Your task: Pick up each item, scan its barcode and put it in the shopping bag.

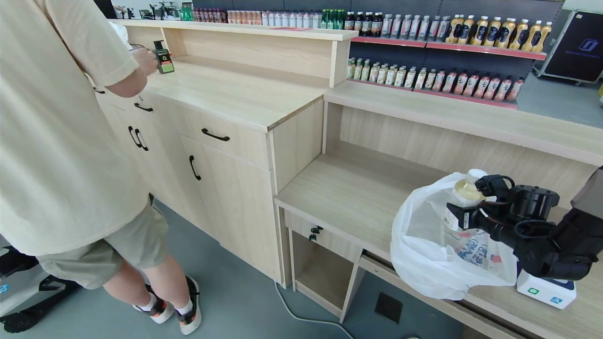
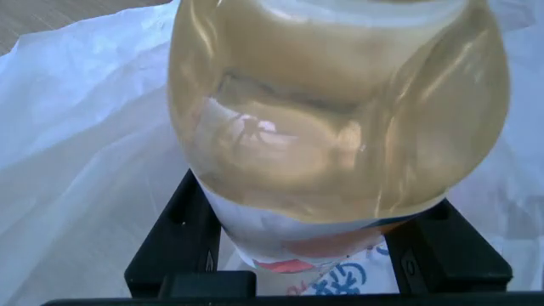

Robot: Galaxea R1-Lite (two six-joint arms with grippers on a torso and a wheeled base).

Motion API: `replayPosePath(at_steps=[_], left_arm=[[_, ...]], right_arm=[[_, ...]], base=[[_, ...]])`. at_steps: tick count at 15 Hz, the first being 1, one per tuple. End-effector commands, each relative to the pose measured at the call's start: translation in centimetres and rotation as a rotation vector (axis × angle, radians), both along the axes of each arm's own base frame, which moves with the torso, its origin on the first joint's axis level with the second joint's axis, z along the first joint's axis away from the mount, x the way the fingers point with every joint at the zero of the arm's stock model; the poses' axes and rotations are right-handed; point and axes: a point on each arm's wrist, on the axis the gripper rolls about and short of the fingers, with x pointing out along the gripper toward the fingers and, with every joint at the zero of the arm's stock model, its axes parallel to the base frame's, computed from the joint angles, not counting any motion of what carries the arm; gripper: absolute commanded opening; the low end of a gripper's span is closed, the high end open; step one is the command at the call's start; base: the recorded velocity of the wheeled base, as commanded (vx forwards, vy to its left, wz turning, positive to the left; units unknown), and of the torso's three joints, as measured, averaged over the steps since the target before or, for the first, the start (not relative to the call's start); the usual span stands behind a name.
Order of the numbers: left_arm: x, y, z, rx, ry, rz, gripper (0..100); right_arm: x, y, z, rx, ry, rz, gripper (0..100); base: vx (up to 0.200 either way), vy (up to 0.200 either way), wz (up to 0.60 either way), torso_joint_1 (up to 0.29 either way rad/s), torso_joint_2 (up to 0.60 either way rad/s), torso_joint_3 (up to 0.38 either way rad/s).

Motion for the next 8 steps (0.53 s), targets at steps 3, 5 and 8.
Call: replayPosePath(at_steps=[3, 5, 8], left_arm=[[0.0, 0.0, 0.0, 0.000, 0.000, 0.000, 0], [0.0, 0.0, 0.0, 0.000, 0.000, 0.000, 0], [0.0, 0.0, 0.0, 0.000, 0.000, 0.000, 0]], right_arm=[[1.6, 0.0, -2.1, -0.003, -0.008, 0.006, 0], [1.9, 0.0, -2.5, -0.003, -0.008, 0.009, 0], [2.2, -0.1, -3.2, -0.008, -0.011, 0.010, 0]], base=[[0.000, 0.000, 0.00, 0.000, 0.00, 0.000], [0.000, 0.000, 0.00, 0.000, 0.00, 0.000], [0.000, 0.000, 0.00, 0.000, 0.00, 0.000]])
